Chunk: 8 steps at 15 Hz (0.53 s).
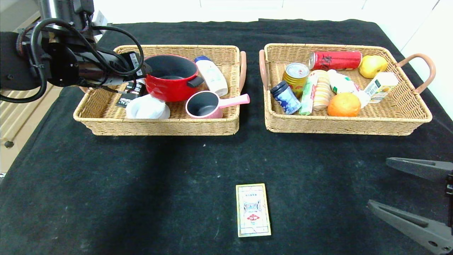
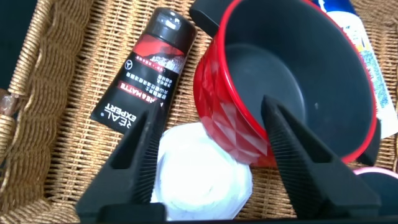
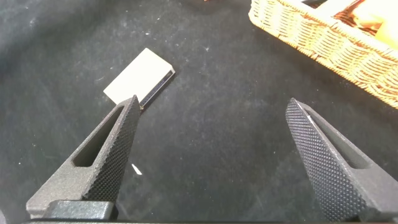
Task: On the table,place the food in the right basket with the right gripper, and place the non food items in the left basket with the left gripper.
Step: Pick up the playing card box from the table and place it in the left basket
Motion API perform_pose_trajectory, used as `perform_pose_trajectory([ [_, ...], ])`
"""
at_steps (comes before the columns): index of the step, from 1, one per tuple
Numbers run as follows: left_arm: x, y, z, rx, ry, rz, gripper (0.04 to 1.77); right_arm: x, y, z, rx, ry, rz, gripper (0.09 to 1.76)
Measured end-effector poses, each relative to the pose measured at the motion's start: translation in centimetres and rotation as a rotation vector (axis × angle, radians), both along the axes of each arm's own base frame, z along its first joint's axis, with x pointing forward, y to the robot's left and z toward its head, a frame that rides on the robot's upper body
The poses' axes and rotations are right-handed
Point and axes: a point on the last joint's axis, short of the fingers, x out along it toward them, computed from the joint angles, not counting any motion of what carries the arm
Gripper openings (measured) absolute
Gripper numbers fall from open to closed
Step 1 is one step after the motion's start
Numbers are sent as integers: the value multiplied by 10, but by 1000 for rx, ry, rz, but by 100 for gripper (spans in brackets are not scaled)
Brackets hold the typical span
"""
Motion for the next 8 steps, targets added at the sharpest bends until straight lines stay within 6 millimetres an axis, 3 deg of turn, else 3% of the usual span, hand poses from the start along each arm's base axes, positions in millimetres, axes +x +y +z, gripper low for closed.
perform_pose_trajectory([
  [8, -11, -3, 0, 2, 10, -13, 153, -1, -1, 0, 2, -4, 0, 171],
])
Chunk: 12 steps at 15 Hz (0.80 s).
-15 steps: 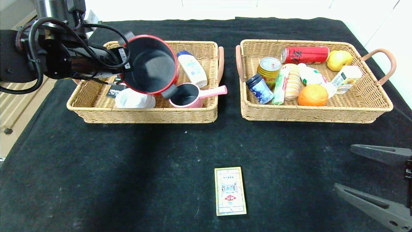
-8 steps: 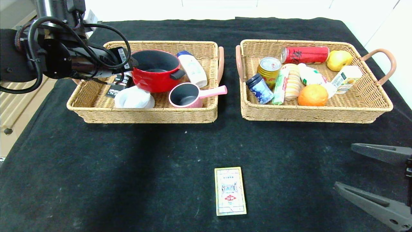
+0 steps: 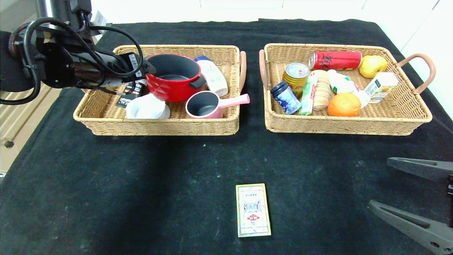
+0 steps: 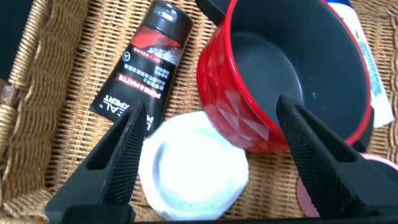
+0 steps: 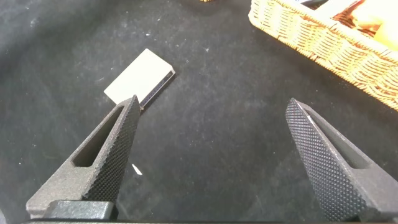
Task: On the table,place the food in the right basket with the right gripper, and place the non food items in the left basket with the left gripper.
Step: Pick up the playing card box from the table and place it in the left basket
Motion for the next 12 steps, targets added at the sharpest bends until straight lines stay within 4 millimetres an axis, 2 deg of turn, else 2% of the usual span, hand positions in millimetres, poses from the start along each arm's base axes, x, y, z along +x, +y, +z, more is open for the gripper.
perform_pose_trajectory([
  [5, -34, -20, 3, 3, 10, -83, 162, -1, 0, 1, 3, -5, 1, 171],
  [8, -60, -41, -5, 23, 84, -174, 165, -1, 0, 1, 3, -5, 0, 171],
  [12, -93, -60, -17, 62, 162, -248, 168, -1, 0, 2, 4, -7, -1, 171],
])
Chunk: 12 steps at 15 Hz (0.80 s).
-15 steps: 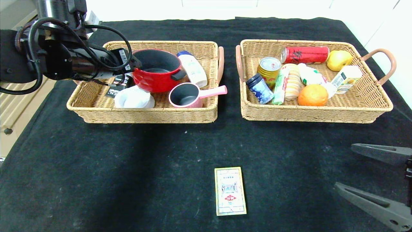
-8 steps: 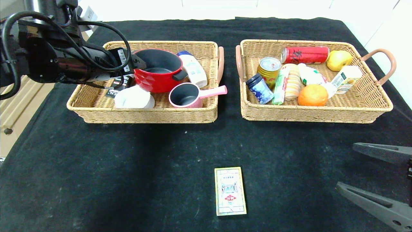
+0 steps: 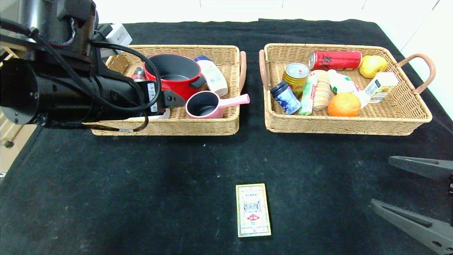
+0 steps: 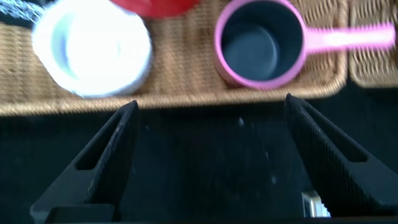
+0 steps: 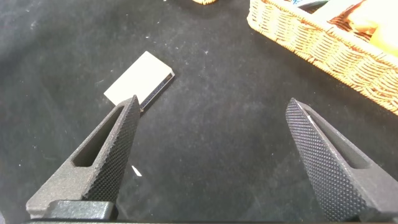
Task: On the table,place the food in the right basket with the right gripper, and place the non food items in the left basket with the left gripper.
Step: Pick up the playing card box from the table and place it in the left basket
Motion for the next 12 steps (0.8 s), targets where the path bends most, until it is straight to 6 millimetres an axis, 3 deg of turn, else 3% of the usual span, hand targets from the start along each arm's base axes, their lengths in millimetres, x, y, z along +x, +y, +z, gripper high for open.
perform_pose_trajectory([
  [4, -23, -24, -16, 37, 38, -58, 169, 1, 1, -1, -4, 7, 1, 171],
  [12, -50, -83, -42, 47, 110, -188, 170, 2, 1, -3, -7, 14, 3, 171],
])
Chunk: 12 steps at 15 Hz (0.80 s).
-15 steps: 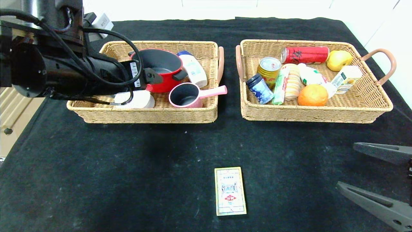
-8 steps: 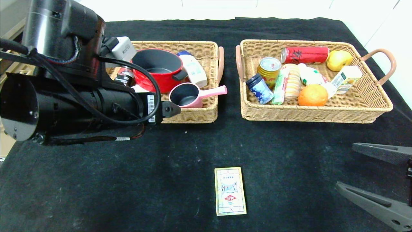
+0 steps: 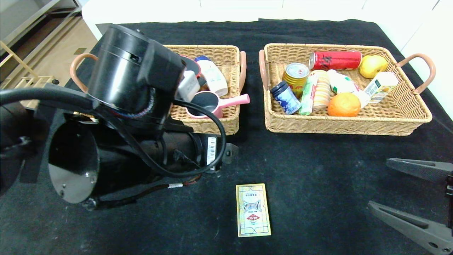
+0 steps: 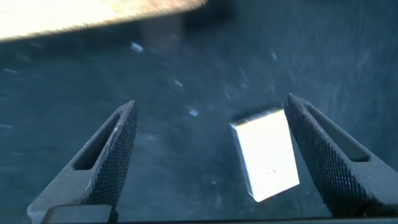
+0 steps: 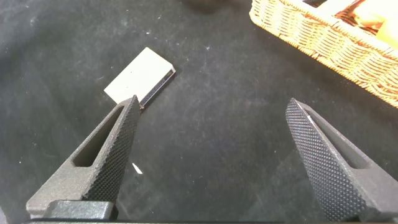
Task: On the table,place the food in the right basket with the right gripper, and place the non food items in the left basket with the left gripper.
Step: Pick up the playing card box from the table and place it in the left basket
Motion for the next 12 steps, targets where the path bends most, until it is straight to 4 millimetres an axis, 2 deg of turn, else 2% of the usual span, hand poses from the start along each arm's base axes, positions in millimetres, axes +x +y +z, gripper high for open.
perform_pose_trajectory([
  [2, -6, -22, -15, 46, 2, 24, 170, 0, 0, 0, 0, 1, 0, 171],
  [5, -13, -51, -36, 19, 25, 103, 171, 0, 0, 0, 0, 0, 1, 171],
  [9, -18, -65, -51, 19, 64, 95, 171, 0, 0, -1, -1, 2, 2, 171],
  [12, -14, -73, -62, 38, 76, 107, 171, 0, 0, -1, -1, 2, 2, 171],
])
